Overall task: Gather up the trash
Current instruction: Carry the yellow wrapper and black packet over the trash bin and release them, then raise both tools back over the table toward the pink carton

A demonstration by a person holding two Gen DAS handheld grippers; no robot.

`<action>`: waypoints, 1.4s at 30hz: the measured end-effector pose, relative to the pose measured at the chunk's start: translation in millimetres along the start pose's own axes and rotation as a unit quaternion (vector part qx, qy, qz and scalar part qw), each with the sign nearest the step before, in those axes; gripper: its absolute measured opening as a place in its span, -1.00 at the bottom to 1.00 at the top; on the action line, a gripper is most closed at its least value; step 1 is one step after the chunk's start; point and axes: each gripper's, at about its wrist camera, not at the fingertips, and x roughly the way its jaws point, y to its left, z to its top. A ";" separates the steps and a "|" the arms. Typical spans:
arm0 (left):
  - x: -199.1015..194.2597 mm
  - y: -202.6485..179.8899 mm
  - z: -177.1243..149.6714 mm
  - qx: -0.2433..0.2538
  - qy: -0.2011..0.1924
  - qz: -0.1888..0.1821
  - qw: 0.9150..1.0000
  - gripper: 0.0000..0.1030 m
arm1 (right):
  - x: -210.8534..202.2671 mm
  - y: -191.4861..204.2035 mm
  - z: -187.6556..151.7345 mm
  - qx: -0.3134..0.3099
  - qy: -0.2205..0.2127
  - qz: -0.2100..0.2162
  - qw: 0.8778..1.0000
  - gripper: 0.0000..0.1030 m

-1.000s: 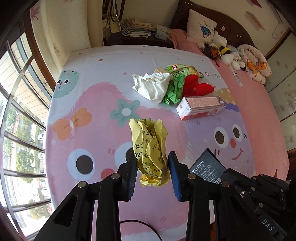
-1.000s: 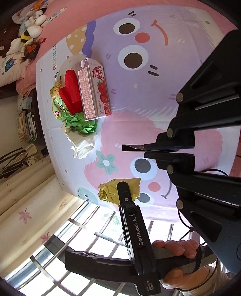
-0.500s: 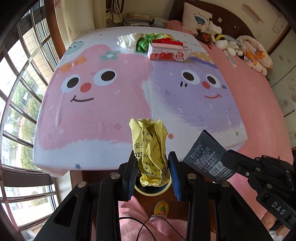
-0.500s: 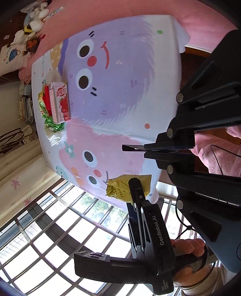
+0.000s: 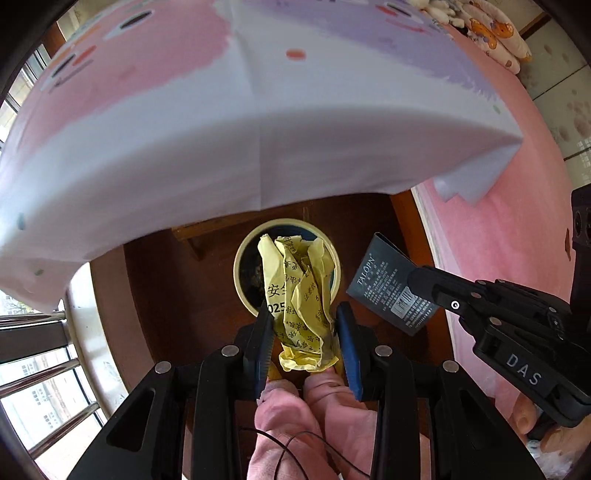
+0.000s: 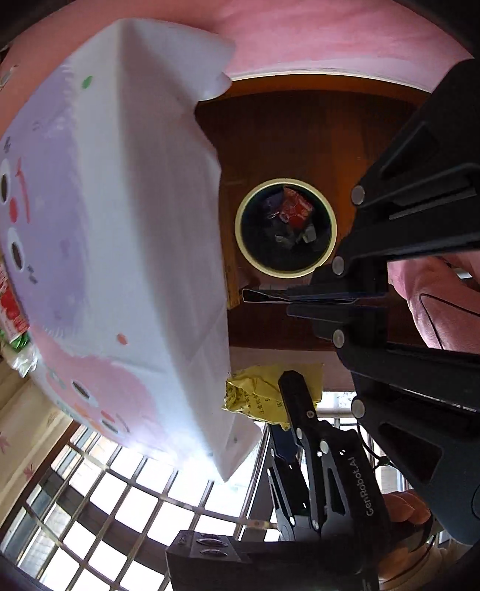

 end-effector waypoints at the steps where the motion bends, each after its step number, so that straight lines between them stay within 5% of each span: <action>1: 19.8 3.0 -1.5 0.000 0.007 -0.003 1.000 -0.36 | 16.8 -10.3 -5.6 0.012 0.003 -0.008 1.000 -0.99; 10: 175.3 27.8 -2.0 0.017 0.041 -0.006 0.999 -0.26 | 182.8 -97.0 -37.0 0.074 0.029 -0.057 0.995 -0.99; 12: 196.9 25.5 0.0 0.032 0.048 0.003 0.998 -0.10 | 212.0 -112.7 -40.2 0.089 0.036 -0.062 0.993 -0.99; 14: 211.3 23.2 0.4 0.042 0.053 0.010 0.998 0.35 | 235.8 -126.0 -40.8 0.103 0.043 -0.061 0.992 -0.98; 18: 220.7 29.0 6.6 0.027 0.053 0.016 0.998 0.64 | 259.2 -142.3 -40.4 0.114 0.043 -0.068 0.990 -0.96; 21: 215.5 35.2 8.7 0.018 0.050 0.019 0.998 0.64 | 264.8 -143.8 -40.1 0.126 0.048 -0.079 0.988 -0.62; 23: 207.9 39.9 8.8 0.013 0.045 0.020 0.999 0.64 | 262.9 -142.6 -39.5 0.126 0.049 -0.078 0.988 0.01; 31: 147.3 52.1 5.4 -0.018 0.017 0.026 0.999 0.65 | 231.6 -122.4 -27.5 0.110 0.048 -0.071 0.990 0.01; 42: -7.3 57.4 -7.7 -0.030 -0.038 0.039 0.998 0.65 | 126.0 -57.8 -8.8 0.082 0.046 -0.049 0.994 0.01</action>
